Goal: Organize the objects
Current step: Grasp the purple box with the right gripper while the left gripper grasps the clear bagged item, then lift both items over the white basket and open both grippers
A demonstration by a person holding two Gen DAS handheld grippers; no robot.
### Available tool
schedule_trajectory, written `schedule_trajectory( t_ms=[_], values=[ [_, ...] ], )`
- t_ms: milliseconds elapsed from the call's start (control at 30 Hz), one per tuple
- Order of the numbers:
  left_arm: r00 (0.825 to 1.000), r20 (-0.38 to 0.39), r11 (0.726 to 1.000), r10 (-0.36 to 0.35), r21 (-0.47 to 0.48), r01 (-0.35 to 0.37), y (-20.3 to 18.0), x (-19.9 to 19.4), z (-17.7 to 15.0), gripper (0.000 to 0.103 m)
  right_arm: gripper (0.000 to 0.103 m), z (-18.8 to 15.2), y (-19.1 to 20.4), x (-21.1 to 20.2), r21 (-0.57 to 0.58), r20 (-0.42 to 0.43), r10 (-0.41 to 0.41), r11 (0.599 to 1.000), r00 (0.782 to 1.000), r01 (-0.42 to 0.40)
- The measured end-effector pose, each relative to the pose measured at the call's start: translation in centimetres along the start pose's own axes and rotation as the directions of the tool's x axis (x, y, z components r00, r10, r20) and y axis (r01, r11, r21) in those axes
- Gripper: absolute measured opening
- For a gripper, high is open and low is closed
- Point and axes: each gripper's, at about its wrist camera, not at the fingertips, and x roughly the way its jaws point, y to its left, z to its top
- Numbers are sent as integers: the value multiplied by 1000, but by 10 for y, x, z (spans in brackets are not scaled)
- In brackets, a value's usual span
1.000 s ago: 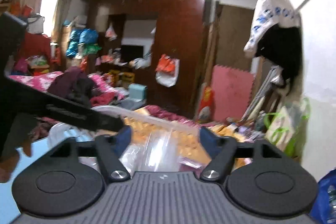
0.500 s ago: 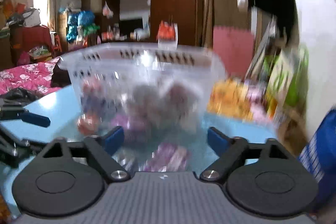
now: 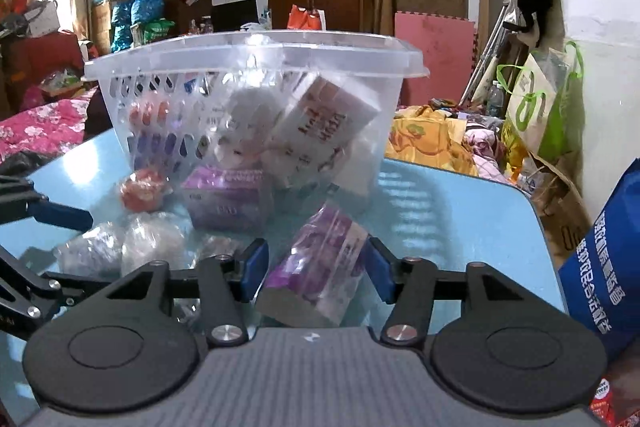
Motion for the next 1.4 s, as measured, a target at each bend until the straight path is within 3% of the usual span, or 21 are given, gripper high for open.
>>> schedule_trajectory(
  t_ms=[167, 233, 300, 667, 800, 967, 1033, 1133, 1267, 1333, 1400],
  values=[
    [1000, 7, 1000, 12, 16, -12, -3, -1, 0, 84, 50, 0, -4, 2, 13, -9, 7, 1000, 1000, -7],
    [1000, 27, 1000, -16, 19, 16, -2, -4, -2, 60, 49, -1, -2, 1, 4, -5, -4, 1000, 1000, 4],
    [999, 46, 1000, -3, 22, 2, -3, -7, -4, 47, 49, -1, -3, -1, 8, 2, -9, 1000, 1000, 9],
    [986, 159, 998, -54, -31, 59, 12, -24, -11, 47, 48, -2, -7, -14, 30, 92, 8, 1000, 996, -10],
    [980, 198, 999, -33, -35, 41, 11, -30, -13, 47, 48, -4, -5, -22, 31, 140, -6, 1000, 990, 1],
    [971, 240, 995, -14, -88, 36, 22, -40, -14, 47, 48, -3, 2, -40, 47, 216, 42, 997, 975, -53],
    [958, 285, 992, -22, -110, 56, 28, -55, -10, 47, 47, 2, 9, -52, 38, 253, 76, 995, 964, -88],
    [929, 366, 988, -58, -114, 107, 36, -85, 7, 47, 47, 24, 18, -75, 12, 322, 123, 991, 939, -134],
    [901, 430, 987, -57, -114, 117, 43, -111, 57, 47, 47, 71, 31, -88, -54, 387, 103, 995, 916, -89],
    [904, 426, 991, -24, -110, 78, 43, -107, 87, 47, 47, 101, 35, -78, -78, 390, 75, 996, 918, -48],
    [924, 382, 992, 19, -120, 29, 47, -87, 116, 47, 47, 124, 36, -59, -95, 372, 13, 995, 928, 24]
  ],
)
